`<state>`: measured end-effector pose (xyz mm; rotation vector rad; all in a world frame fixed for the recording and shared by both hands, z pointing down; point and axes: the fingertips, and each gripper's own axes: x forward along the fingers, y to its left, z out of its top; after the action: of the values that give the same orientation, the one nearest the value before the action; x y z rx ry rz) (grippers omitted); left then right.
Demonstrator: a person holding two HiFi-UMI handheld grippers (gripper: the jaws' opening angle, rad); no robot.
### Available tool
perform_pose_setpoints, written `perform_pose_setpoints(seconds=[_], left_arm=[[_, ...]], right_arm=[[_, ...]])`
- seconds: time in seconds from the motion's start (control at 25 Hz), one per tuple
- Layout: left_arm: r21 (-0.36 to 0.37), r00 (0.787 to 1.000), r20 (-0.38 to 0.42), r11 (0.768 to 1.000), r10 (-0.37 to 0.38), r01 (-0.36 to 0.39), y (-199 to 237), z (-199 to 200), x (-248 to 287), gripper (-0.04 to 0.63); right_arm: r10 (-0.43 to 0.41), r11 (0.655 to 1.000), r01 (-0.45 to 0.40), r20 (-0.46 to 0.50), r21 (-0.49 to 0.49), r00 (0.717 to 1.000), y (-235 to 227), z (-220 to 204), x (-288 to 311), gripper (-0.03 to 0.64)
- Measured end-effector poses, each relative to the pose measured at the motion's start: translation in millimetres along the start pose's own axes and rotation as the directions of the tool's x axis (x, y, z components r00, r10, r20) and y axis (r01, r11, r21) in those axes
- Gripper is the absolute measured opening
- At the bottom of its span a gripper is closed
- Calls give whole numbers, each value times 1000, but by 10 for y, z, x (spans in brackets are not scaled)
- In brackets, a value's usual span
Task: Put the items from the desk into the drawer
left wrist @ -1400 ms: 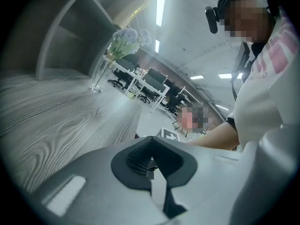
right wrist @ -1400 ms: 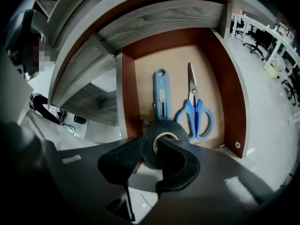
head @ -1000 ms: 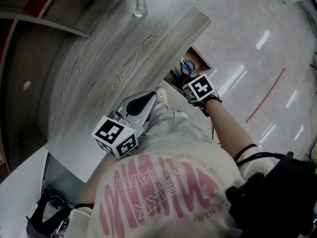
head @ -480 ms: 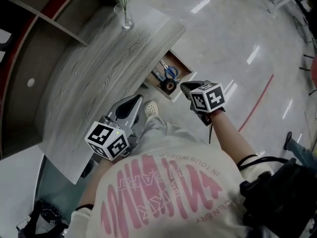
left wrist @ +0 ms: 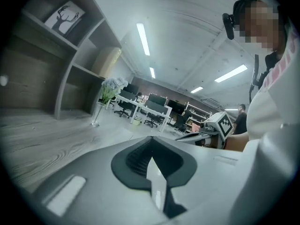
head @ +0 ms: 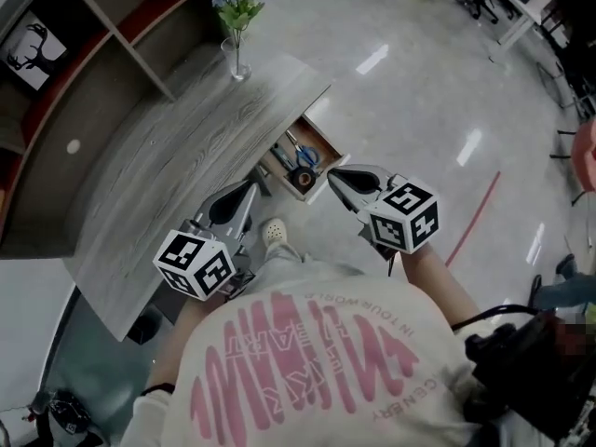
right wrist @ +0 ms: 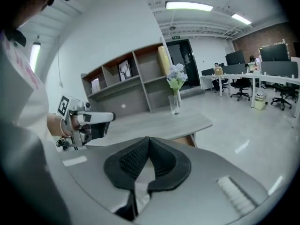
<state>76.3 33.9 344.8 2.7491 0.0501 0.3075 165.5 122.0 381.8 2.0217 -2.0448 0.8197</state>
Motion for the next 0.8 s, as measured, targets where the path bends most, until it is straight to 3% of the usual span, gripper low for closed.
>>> perform_pose_setpoints(seconds=[0.2,0.4,0.8], left_arm=[[12,998,47,999,35,-35,-136,13,-236,20],[18,998,51,999,39,-40,-282,-92,-325,20],[38,998,62,999,32,-35,-448,-84,-348,20]], right_arm=[[56,997,-52,85,-54,995,275,197,-176,6],[62,991,-51,85,-127,994,422,195,-273,6],[83,989,-70,97,-133,992,519,161,-365,6]])
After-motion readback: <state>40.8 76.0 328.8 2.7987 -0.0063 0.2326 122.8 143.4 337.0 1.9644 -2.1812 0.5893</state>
